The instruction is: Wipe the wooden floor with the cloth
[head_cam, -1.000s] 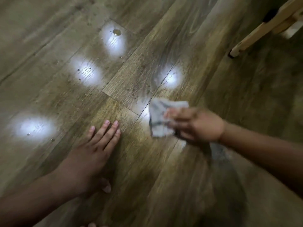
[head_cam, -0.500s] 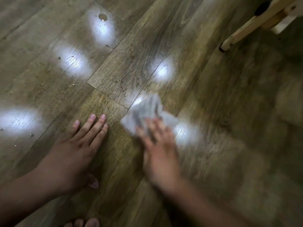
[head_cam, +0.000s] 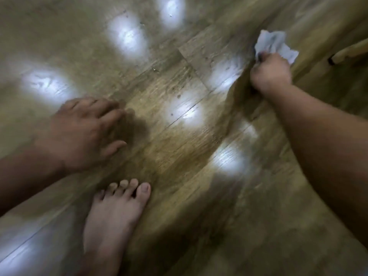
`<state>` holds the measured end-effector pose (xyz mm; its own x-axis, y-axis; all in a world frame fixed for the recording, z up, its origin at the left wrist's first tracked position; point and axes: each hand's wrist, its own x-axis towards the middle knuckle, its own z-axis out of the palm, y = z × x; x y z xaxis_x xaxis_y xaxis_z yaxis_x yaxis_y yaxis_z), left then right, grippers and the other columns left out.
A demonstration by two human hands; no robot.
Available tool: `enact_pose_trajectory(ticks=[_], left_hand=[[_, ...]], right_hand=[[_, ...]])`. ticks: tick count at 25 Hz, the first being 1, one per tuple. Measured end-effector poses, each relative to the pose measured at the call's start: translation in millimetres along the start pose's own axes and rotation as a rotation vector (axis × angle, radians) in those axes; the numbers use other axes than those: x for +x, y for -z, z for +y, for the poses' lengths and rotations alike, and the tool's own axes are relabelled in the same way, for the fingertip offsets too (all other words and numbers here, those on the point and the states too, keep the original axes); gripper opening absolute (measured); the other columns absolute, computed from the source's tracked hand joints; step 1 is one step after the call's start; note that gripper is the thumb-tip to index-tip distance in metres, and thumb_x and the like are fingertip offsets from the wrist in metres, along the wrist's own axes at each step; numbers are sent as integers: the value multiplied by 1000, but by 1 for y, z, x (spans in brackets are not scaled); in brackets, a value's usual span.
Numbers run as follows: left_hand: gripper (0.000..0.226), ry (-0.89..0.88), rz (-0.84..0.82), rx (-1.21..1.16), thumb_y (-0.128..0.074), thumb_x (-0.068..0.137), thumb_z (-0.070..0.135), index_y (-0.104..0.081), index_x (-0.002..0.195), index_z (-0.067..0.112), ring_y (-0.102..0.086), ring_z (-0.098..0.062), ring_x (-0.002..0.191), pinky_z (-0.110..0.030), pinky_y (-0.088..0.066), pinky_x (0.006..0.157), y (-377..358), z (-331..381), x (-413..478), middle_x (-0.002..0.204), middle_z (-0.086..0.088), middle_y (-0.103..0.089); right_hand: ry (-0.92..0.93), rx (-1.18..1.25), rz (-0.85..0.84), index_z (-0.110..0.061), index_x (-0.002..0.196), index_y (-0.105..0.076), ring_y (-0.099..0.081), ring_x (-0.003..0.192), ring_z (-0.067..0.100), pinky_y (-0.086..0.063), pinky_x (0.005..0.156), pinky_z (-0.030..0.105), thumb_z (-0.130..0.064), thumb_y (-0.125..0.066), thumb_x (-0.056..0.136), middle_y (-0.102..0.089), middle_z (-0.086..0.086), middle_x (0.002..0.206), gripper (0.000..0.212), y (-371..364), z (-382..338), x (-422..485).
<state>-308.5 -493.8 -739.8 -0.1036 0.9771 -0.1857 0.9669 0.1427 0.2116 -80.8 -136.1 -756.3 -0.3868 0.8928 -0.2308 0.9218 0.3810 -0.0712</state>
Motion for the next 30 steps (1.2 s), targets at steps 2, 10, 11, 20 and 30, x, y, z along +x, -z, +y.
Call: enact_pose_trajectory(ticks=[2, 10, 11, 20, 30], left_hand=[[76, 126, 3, -23, -46, 77, 63, -58, 133, 13, -60, -43, 115, -56, -53, 91, -4, -15, -37, 131, -19, -60], [71, 310, 64, -53, -43, 79, 58, -55, 134, 14, -51, -42, 123, -57, -46, 98, -22, -21, -111, 138, -19, -54], [71, 324, 89, -69, -44, 79, 58, -54, 134, 14, -51, -42, 123, -57, -46, 97, -24, -24, -114, 138, -19, -54], [85, 355, 44, -141, -49, 78, 70, -44, 143, 16, -36, -41, 140, -58, -35, 112, -32, -57, -104, 151, -16, -41], [91, 204, -6, -137, -30, 83, 74, -31, 155, 18, 7, -18, 154, -42, 10, 121, -60, -45, -79, 164, -1, -19]], right_hand=[[-15, 33, 137, -16, 132, -56, -45, 126, 41, -38, 106, 45, -28, -38, 86, -51, 23, 138, 51, -40, -47, -75], [1067, 22, -218, -25, 120, -68, -56, 110, 31, -49, 87, 39, -25, -56, 78, -61, 10, 130, 44, -81, -93, -257], [992, -28, -107, -23, 121, -67, -58, 109, 35, -52, 86, 42, -25, -57, 81, -60, 14, 131, 42, -72, -75, -219], [103, -166, -86, -6, 147, -40, -42, 131, 46, -27, 114, 49, -40, -23, 98, -45, 30, 143, 61, -18, -25, -54], [881, -120, -304, -22, 136, -56, -55, 119, 35, -48, 97, 43, -34, -47, 78, -55, 13, 138, 60, -68, -51, -247]])
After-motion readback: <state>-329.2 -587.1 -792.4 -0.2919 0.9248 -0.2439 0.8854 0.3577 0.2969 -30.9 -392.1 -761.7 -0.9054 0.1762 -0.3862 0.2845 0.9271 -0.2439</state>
